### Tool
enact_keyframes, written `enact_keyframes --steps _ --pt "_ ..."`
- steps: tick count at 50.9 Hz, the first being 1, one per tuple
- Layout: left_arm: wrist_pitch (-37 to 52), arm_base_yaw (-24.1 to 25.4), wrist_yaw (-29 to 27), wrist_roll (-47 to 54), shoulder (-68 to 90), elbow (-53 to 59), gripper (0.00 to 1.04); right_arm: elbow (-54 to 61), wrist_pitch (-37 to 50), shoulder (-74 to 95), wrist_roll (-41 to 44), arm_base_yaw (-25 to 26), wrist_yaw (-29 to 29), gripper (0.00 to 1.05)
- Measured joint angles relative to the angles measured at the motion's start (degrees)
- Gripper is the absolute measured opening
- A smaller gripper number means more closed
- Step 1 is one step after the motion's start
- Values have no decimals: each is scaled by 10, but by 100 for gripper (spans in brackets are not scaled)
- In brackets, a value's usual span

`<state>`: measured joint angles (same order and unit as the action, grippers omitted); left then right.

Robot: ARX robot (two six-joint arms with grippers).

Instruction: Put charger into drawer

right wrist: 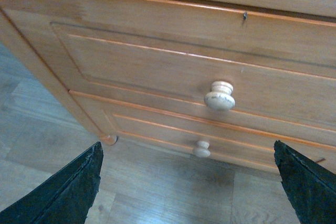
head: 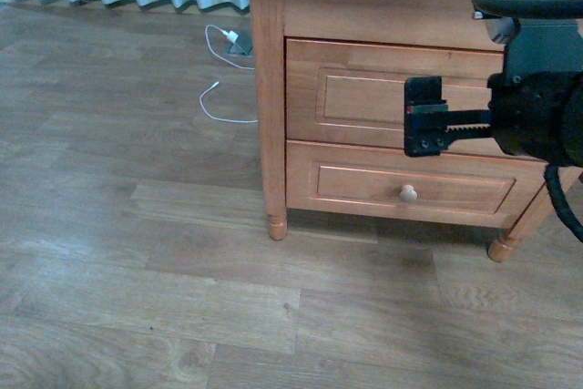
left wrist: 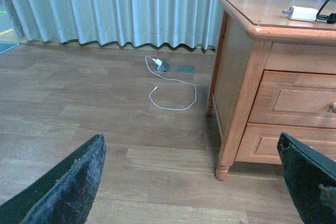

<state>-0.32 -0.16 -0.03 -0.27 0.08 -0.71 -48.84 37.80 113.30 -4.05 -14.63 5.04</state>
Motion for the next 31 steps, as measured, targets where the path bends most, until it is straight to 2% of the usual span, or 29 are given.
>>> enact_keyframes --steps 16,31 --pt "0 0 0 0 0 0 99 -117 13 127 -19 22 28 97" --pt "0 0 0 0 0 0 99 -148 16 153 -27 22 32 97"
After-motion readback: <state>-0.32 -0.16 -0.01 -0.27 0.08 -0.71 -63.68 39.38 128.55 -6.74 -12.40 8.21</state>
